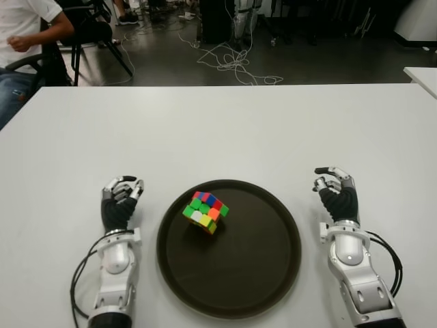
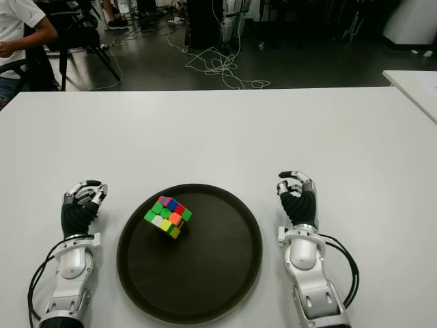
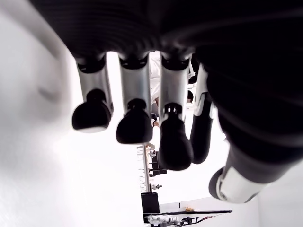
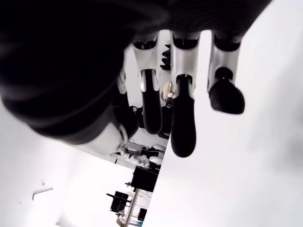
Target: Pick up the Rubik's Cube and put it in the plate
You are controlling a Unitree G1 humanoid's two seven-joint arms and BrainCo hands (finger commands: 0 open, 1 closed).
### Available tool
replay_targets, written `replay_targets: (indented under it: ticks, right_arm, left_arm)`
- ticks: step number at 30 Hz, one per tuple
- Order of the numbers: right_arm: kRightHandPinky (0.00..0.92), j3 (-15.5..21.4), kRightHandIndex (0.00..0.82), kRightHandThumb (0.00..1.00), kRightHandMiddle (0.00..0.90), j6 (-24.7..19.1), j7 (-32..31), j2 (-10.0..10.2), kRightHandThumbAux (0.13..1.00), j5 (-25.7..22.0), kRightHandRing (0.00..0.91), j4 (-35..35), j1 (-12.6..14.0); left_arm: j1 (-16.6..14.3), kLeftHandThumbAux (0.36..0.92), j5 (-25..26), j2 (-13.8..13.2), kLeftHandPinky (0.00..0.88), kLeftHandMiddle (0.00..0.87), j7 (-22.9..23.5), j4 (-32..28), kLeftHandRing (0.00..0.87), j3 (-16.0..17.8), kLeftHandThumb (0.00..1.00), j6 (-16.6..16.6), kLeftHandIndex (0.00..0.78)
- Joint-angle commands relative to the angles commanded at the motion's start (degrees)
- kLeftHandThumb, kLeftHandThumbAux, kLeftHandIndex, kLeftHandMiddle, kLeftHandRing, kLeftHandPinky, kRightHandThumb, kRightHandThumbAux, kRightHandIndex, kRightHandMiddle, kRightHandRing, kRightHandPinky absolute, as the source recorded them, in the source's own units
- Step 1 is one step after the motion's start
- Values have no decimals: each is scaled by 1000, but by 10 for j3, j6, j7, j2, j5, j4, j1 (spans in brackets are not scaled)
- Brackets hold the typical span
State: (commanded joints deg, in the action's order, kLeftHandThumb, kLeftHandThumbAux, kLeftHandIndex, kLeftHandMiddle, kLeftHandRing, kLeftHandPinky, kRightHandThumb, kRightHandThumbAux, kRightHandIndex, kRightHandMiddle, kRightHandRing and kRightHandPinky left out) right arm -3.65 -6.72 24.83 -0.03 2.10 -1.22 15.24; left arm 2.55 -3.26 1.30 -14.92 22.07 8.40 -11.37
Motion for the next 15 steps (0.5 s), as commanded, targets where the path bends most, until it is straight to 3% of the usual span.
replay_targets:
  ticks: [8,10,12,15]
  right_arm:
    - [814,-4,438,698,792,37,-15,-13,724,-4,816,16,13]
    - [816,-8,439,697,795,62,-24,-20,723,-4,818,26,17]
    - [817,-14,439,697,801,127,-45,-34,723,-4,821,57,24]
    - [816,-15,440,697,805,182,-64,-43,723,-5,824,86,24]
  left_arm:
    - [5,704,-4,1,823,780,-2,-10,808,-2,707,4,444]
    - [6,704,-3,4,822,778,-4,-13,806,-2,707,4,443]
    - [7,705,-2,6,819,773,-7,-14,801,0,707,0,443]
    - [9,705,-2,9,816,771,-8,-19,798,0,706,-1,443]
